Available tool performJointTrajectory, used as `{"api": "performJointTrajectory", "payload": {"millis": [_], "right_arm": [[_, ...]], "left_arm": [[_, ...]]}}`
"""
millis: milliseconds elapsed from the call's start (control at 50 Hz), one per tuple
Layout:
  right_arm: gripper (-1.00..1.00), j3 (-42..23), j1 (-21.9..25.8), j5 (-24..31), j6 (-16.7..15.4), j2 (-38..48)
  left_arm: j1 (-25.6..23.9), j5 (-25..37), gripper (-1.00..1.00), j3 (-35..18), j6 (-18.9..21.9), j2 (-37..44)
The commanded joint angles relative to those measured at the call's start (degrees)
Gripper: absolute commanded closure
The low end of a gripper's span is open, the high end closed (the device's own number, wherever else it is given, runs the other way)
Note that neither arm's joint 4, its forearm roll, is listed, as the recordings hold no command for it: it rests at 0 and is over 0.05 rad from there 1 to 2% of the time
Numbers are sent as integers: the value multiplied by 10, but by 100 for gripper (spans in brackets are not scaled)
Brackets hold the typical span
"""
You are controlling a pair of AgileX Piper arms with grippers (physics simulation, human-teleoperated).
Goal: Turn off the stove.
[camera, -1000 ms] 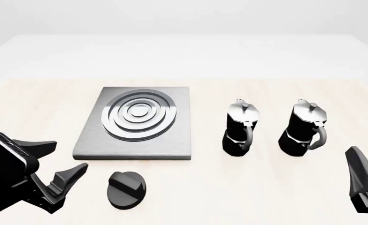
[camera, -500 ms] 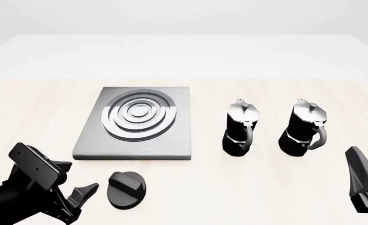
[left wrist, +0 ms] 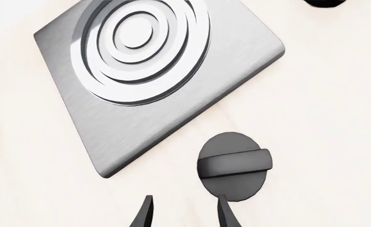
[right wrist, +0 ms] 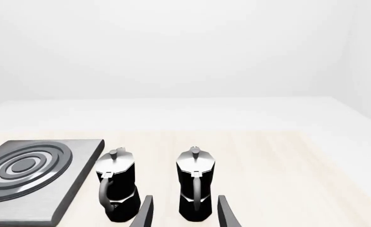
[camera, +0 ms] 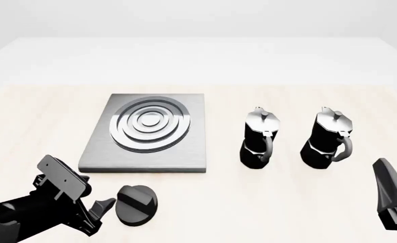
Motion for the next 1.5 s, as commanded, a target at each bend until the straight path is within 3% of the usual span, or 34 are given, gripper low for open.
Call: {"api": "performJointTrajectory", "payload": {"millis": [20,440,1500], "right_arm": [[-100,0,0,-1,0,1],[-100,1,-2,-5,1,4],[-100,1,-2,-6,-2,6]], "left_arm": [[0,-50,-100,-2,9,60],[-5,-89,-100,-14,12,118],[8,-37,-100,-106,81,142]]}}
